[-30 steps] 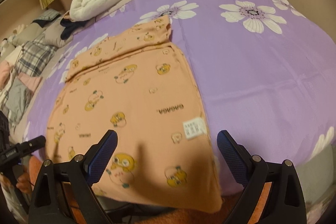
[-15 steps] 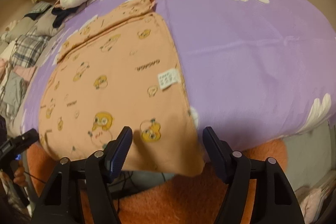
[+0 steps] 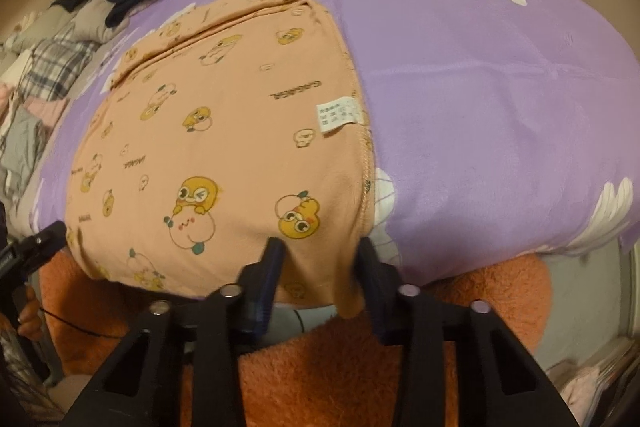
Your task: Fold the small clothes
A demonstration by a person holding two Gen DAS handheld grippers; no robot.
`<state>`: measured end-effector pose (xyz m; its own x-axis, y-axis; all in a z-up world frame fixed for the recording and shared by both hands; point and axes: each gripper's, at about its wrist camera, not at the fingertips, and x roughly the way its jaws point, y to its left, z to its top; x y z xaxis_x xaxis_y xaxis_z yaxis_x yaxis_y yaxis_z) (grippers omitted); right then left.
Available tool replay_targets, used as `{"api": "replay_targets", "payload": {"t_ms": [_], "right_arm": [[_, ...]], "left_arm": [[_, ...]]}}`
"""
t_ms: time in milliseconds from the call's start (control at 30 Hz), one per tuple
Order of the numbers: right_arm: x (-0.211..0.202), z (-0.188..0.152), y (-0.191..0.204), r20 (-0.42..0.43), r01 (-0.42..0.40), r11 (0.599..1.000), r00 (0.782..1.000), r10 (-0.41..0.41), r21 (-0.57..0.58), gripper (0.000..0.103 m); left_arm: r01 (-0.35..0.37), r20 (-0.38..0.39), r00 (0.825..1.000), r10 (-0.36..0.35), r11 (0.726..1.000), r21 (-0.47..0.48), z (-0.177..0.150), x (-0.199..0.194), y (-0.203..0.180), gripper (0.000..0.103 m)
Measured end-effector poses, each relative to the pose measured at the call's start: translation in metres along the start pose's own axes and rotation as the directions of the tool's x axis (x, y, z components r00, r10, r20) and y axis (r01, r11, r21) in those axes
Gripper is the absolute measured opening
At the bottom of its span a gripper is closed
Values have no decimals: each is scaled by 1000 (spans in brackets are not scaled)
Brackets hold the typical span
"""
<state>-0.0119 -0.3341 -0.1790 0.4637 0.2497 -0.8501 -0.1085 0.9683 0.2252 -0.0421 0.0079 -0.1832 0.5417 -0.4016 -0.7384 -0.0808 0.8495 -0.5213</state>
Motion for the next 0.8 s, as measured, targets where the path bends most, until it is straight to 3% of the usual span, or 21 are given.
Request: {"api": "replay_targets", "payload": {"t_ms": [33,67,100,233,500,667,800], "right_arm": [[0,1,1,1,-8,1000,1000,8,-7,17],[-1,1,2,4,-13,1000,1000,13,-11,13],[-1,2,2,6,-25,1000,1000,25,-14,11],[-9,6,6,32,-59,998,998,60,-20,9],[-48,40,9,197,-171,984,964,176,-41,8],[-50,62,17,259,-173,983,949,182,-58,8],[-36,79,14,272,-165,986,948,166,-24,8]], "left_arm": [[25,15,1000,-24,999,-20,-1,0,-1,36],[45,18,999,-45,999,-20,-2,1,-2,16],[58,19,998,-58,998,-14,-2,3,-4,7],[56,79,995,-62,996,69,-1,-7,-23,7],[114,195,972,-131,989,98,30,-41,-32,7],[102,219,969,-117,992,77,51,-41,-28,7],[85,210,973,-96,995,58,65,-27,-23,7]]}}
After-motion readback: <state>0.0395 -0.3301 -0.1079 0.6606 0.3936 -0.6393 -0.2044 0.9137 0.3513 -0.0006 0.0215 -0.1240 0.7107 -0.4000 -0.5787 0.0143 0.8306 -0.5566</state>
